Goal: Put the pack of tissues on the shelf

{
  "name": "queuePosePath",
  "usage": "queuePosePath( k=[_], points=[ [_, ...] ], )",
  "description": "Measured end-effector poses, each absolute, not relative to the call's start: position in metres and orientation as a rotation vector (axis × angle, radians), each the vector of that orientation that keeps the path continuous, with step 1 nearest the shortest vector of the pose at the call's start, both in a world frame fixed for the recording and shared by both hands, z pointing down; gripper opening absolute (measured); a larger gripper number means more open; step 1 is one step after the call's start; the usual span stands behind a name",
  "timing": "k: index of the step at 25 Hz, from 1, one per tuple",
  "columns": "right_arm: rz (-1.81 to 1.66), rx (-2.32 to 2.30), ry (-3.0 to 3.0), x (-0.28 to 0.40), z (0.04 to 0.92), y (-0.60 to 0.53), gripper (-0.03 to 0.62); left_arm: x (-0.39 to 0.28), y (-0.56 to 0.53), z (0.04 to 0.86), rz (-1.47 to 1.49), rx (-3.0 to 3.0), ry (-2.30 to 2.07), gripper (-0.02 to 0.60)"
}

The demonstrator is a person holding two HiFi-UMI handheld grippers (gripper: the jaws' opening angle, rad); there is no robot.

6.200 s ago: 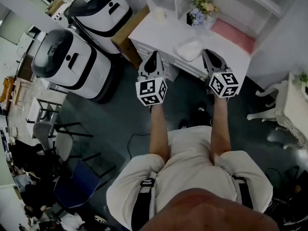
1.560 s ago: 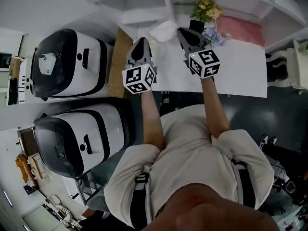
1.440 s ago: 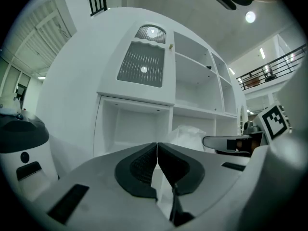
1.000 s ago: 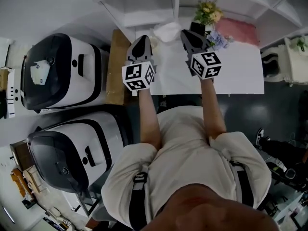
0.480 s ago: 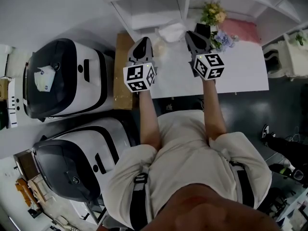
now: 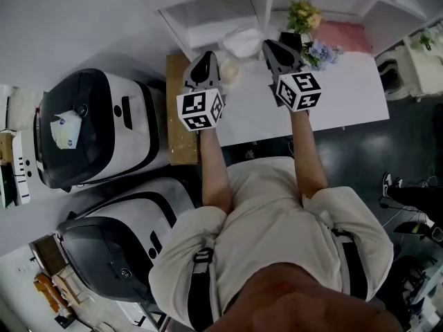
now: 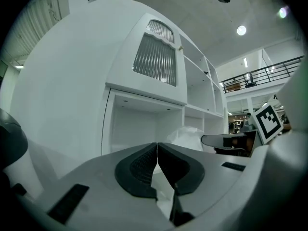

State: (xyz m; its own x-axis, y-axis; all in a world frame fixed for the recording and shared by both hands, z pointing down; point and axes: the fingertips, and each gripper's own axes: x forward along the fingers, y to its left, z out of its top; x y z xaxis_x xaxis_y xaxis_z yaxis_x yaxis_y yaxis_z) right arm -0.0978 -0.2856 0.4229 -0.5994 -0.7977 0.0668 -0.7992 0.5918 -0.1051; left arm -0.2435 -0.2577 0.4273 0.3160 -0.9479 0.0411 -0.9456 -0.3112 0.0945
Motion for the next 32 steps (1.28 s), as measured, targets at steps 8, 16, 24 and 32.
queuePosePath(
  k=[8,16,24,32],
  points=[
    [0.147,1.437,-2.757,-0.102,0.421,-0.299,0.069,-0.244,-0.278,0.430,-0.029,2.509,-1.725,0.012],
    [0.129,1.473,-2.745,-0.100,0.416,-0.319,0.069,-0.239,-0.302,0.423,-0.009,2.560,-1.709,0.012],
    [0.133,1.478,-2.741,-0.101,0.415,-0.340,0.069,-0.238,-0.324,0.420,0.017,2.574,-1.717,0.012],
    [0.173,1.468,-2.747,-0.107,0.422,-0.357,0.069,-0.242,-0.339,0.425,0.036,2.558,-1.730,0.012]
  ],
)
